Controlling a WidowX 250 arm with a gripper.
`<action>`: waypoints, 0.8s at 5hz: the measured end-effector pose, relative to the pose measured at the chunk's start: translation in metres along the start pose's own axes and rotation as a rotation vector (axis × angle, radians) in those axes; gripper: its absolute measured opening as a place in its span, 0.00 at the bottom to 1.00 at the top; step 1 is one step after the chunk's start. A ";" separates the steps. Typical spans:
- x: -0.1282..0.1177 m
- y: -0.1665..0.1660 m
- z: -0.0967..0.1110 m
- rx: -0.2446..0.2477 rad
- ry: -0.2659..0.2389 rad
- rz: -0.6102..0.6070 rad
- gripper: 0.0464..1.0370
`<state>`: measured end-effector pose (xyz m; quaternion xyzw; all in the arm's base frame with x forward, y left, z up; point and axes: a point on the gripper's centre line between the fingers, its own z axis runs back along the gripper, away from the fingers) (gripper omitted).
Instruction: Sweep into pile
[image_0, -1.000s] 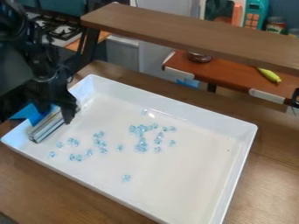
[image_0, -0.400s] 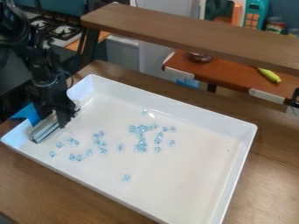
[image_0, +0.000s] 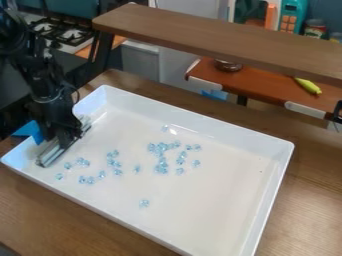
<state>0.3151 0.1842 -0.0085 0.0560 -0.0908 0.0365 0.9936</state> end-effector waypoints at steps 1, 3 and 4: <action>-0.007 -0.006 0.002 -0.022 0.027 -0.006 0.31; -0.012 -0.034 0.008 -0.070 0.073 -0.004 0.31; -0.011 -0.051 0.011 -0.083 0.093 0.008 0.31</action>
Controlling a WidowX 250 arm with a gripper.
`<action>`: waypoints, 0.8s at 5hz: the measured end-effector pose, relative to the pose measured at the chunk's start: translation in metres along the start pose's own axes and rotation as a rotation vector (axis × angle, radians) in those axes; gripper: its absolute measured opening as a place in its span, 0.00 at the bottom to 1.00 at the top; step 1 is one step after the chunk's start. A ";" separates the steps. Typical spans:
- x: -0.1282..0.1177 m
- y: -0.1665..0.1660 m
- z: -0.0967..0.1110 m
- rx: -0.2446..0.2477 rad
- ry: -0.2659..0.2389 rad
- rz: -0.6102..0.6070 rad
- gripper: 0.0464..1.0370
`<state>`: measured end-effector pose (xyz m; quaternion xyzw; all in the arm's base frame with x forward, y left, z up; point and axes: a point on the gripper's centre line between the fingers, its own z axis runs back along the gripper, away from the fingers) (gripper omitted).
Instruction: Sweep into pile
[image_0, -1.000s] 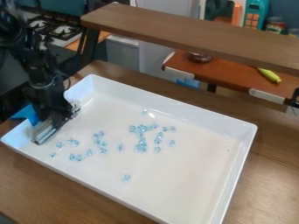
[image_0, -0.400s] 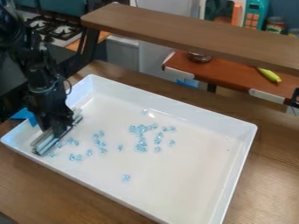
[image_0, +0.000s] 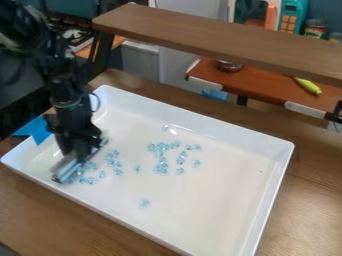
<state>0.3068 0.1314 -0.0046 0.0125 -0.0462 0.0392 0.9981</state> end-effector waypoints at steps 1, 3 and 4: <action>0.002 -0.020 -0.003 -0.002 0.000 -0.009 0.31; 0.003 -0.044 -0.005 -0.002 -0.009 0.004 0.31; -0.001 -0.068 -0.005 -0.030 0.010 0.004 0.31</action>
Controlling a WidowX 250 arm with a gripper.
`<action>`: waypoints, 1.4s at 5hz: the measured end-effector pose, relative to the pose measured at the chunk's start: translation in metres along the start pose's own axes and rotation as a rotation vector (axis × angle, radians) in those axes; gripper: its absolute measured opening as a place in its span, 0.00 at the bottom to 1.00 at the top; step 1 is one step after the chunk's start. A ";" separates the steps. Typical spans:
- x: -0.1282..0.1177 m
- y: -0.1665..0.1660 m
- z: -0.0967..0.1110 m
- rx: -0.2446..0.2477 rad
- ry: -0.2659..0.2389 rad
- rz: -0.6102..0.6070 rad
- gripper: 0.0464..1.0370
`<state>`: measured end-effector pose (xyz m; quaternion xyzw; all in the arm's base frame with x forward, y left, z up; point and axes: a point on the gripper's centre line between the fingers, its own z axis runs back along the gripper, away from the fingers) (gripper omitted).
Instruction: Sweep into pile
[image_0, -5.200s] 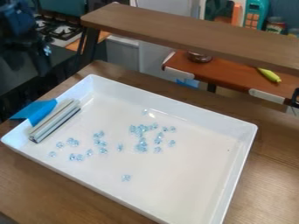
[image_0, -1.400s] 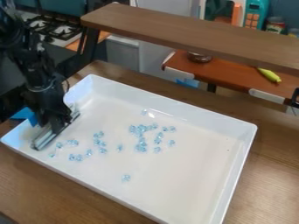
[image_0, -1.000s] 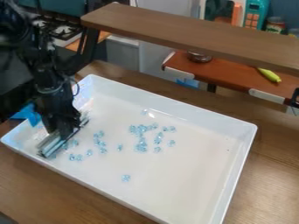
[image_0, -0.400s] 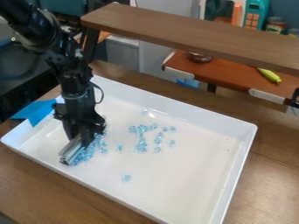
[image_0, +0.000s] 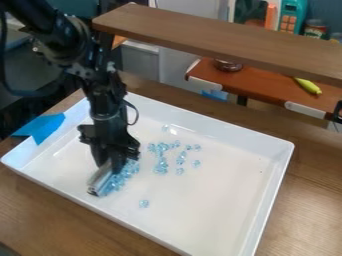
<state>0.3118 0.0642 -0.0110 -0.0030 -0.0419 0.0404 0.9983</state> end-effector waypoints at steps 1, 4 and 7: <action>-0.004 -0.018 0.001 -0.026 0.011 -0.004 0.31; -0.015 -0.088 0.012 -0.163 0.062 -0.041 0.31; -0.005 -0.081 0.064 -0.212 -0.065 -0.066 0.31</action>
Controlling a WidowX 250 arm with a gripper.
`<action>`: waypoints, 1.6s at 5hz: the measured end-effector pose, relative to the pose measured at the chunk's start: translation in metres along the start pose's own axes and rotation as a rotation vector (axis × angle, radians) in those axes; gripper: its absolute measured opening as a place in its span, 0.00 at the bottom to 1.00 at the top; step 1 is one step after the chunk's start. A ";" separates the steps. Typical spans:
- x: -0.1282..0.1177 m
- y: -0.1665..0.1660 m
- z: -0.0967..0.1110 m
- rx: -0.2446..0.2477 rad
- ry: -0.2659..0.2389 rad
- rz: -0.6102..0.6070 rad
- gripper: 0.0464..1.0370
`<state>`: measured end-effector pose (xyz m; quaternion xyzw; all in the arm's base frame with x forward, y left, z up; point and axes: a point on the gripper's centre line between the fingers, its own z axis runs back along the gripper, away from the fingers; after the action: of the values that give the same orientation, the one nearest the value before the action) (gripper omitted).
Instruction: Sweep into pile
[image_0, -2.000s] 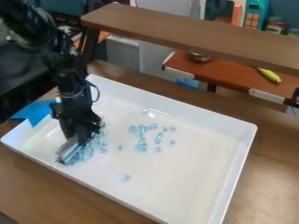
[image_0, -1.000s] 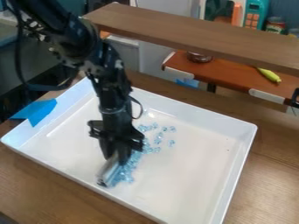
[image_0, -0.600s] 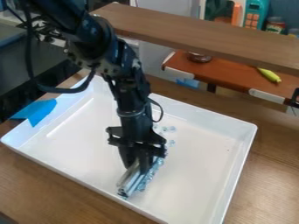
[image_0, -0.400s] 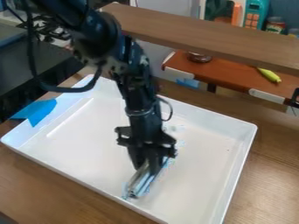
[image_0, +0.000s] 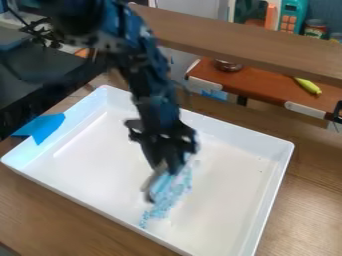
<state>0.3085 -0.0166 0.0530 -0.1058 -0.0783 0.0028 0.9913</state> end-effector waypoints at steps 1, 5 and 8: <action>0.010 0.046 0.013 0.100 -0.064 -0.001 0.31; 0.069 0.164 -0.002 0.199 -0.033 -0.037 0.31; 0.085 0.145 -0.044 0.267 0.041 -0.103 0.31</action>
<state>0.4006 0.1181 -0.0065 0.0311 -0.0624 -0.0399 0.9968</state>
